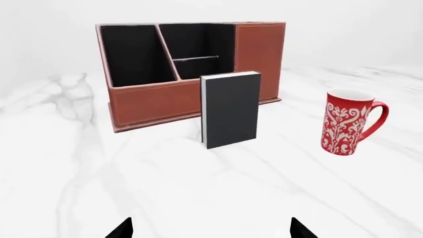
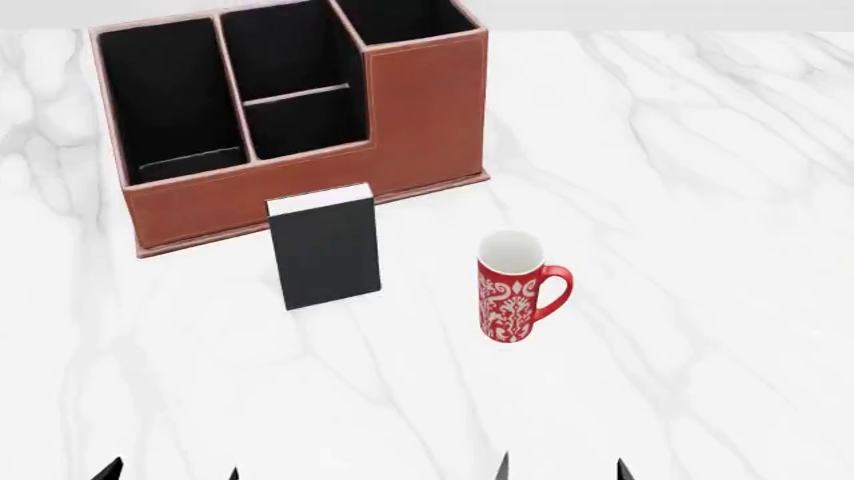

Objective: Pick up the book and place it in the front compartment of the caddy.

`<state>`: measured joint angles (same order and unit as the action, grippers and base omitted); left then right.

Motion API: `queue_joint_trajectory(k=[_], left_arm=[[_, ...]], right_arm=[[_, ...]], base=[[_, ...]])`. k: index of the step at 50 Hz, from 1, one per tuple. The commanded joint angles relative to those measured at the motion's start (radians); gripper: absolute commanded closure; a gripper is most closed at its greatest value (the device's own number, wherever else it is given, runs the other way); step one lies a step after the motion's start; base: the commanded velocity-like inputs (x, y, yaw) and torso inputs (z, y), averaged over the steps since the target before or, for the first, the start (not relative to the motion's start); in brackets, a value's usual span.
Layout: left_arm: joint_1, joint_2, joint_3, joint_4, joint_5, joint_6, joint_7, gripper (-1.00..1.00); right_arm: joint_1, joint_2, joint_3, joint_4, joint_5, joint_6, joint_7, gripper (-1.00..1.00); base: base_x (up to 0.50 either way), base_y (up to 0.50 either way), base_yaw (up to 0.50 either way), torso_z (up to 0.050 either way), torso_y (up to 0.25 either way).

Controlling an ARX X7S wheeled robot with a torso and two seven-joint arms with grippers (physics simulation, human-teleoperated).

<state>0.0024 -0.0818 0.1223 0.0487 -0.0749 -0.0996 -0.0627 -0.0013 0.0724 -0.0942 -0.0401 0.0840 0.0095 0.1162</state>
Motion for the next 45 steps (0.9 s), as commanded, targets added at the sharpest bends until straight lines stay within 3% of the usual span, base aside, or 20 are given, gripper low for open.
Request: queue_joint_trajectory(k=[1,10,17,31,45], left_arm=[[-0.011,-0.010,-0.002,0.071,0.011,-0.092,-0.006,-1.00],[-0.082,-0.038,-0.030,0.315,-0.039,-0.270,-0.023,-1.00],[-0.254,-0.078,-0.052,0.506,-0.057,-0.481,-0.038,-1.00],[-0.488,-0.100,-0.139,0.748,-0.129,-0.744,-0.069,-1.00],[-0.559,-0.114,-0.146,0.773,-0.139,-0.781,-0.085,-1.00]], right_arm=[[0.020,0.010,0.020,-0.111,0.035,0.098,0.004,-1.00],[0.155,0.071,0.059,-0.372,0.094,0.331,0.025,-1.00],[0.348,0.140,0.076,-0.565,0.118,0.553,0.042,-1.00],[0.639,0.217,0.185,-0.730,0.194,0.800,0.062,-1.00],[0.626,0.215,0.213,-0.737,0.223,0.780,0.049,-1.00]], base=[[0.00,0.00,0.00,0.000,0.000],[0.00,0.00,0.00,0.000,0.000],[0.00,0.00,0.00,0.000,0.000],[0.00,0.00,0.00,0.000,0.000],[0.00,0.00,0.00,0.000,0.000]])
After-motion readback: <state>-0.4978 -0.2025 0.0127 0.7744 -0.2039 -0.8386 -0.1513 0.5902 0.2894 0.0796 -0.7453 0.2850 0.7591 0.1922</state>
